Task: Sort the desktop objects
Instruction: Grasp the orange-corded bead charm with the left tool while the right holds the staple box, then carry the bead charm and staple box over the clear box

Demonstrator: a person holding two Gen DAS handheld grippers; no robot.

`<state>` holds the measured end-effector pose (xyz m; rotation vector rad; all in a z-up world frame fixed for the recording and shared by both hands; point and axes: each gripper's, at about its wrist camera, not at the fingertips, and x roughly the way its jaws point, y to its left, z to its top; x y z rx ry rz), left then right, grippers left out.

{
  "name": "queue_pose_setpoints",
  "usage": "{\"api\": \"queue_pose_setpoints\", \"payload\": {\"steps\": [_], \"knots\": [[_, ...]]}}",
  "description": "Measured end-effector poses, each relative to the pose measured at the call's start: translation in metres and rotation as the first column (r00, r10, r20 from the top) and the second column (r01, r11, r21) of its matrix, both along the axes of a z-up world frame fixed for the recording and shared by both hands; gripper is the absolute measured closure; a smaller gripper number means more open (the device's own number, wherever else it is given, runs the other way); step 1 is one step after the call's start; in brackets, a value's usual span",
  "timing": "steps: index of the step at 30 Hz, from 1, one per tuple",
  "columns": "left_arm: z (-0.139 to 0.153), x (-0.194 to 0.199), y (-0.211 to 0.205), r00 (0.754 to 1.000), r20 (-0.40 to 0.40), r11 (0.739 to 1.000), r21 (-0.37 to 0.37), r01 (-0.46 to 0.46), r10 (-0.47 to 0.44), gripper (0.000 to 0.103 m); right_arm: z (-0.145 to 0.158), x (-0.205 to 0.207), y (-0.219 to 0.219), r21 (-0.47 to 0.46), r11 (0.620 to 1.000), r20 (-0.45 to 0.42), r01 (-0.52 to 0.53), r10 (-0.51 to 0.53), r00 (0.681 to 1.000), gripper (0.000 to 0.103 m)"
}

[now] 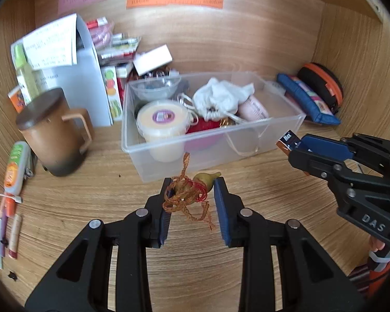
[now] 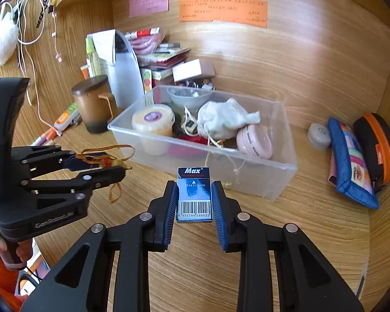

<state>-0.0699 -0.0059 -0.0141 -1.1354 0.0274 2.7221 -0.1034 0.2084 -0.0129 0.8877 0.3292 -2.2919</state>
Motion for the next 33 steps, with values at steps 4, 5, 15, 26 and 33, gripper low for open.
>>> {"api": "queue_pose_setpoints", "payload": {"steps": [4,5,15,26,33], "knots": [[0.014,0.004,-0.001,0.999,-0.033,1.0,-0.008,0.0,0.0,0.072,0.011,0.0,0.001,-0.013,1.0,-0.018,0.005,-0.005,1.0,0.078],[0.017,0.004,-0.001,0.999,-0.04,1.0,-0.009,0.0,0.0,0.072,0.014,0.0,0.001,-0.016,1.0,-0.024,0.005,-0.006,1.0,0.078],[0.043,-0.008,-0.005,0.995,-0.095,1.0,-0.028,0.008,-0.011,0.072,0.034,-0.011,-0.007,-0.021,1.0,-0.064,0.007,-0.009,0.998,0.078],[0.068,-0.045,-0.018,0.994,-0.11,1.0,0.006,0.023,-0.022,0.072,0.049,-0.049,-0.016,-0.01,0.999,-0.092,0.039,-0.04,0.995,0.078],[0.067,-0.08,-0.024,0.996,-0.078,0.998,0.047,0.042,-0.038,0.072,0.048,-0.082,-0.022,-0.01,0.998,-0.074,0.059,-0.059,0.995,0.078]]}}
